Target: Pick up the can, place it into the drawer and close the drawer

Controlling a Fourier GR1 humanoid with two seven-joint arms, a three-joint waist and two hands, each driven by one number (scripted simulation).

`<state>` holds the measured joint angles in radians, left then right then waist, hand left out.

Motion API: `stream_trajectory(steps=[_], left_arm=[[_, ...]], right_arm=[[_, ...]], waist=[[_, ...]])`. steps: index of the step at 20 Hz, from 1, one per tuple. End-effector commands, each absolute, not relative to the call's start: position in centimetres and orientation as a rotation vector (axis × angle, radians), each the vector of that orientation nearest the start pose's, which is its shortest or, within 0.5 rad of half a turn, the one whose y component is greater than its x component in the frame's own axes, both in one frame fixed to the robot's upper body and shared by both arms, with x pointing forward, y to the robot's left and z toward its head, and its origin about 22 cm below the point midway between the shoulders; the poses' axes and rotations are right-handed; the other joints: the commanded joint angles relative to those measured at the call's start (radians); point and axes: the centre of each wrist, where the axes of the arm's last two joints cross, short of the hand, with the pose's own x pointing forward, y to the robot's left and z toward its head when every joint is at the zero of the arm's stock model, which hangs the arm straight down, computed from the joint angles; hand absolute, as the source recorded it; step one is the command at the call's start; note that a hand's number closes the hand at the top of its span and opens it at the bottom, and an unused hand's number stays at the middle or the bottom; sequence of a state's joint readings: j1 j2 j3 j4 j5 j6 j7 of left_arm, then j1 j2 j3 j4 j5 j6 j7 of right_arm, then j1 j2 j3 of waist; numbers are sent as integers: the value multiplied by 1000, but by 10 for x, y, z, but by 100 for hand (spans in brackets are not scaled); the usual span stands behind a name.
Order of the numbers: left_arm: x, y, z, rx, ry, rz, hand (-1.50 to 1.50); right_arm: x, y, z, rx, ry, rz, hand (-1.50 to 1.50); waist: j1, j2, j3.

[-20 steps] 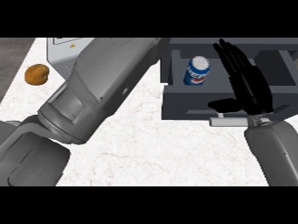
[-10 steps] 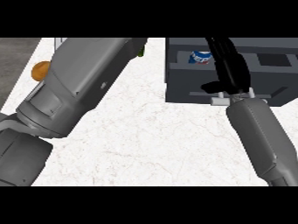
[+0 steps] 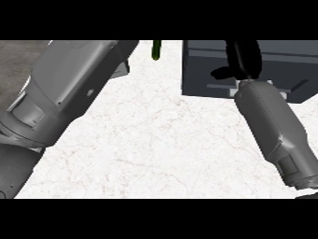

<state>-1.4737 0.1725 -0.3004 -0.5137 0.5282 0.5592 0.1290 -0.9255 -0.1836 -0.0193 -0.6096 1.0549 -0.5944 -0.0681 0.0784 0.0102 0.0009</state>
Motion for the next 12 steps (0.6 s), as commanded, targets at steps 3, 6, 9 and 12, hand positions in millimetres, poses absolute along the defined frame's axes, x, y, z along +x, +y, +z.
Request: stream_trajectory(steps=[3, 6, 9, 12], left_arm=[[448, 70, 276, 71, -1689, 1, -150], [449, 84, 246, 74, -1701, -19, -150], [446, 93, 260, 67, -1699, -11, -150], [441, 94, 254, 47, -1693, -25, -150]], right_arm=[[458, -175, 108, -1305, -1803, 806, -150], [464, -168, 121, -1330, -1803, 810, -150], [463, -168, 112, -1325, -1812, 792, -150], [468, -180, 127, -1310, -1821, 775, -150]], waist=[[15, 2, 0], [28, 8, -1], [29, 7, 0], [42, 6, 0]])
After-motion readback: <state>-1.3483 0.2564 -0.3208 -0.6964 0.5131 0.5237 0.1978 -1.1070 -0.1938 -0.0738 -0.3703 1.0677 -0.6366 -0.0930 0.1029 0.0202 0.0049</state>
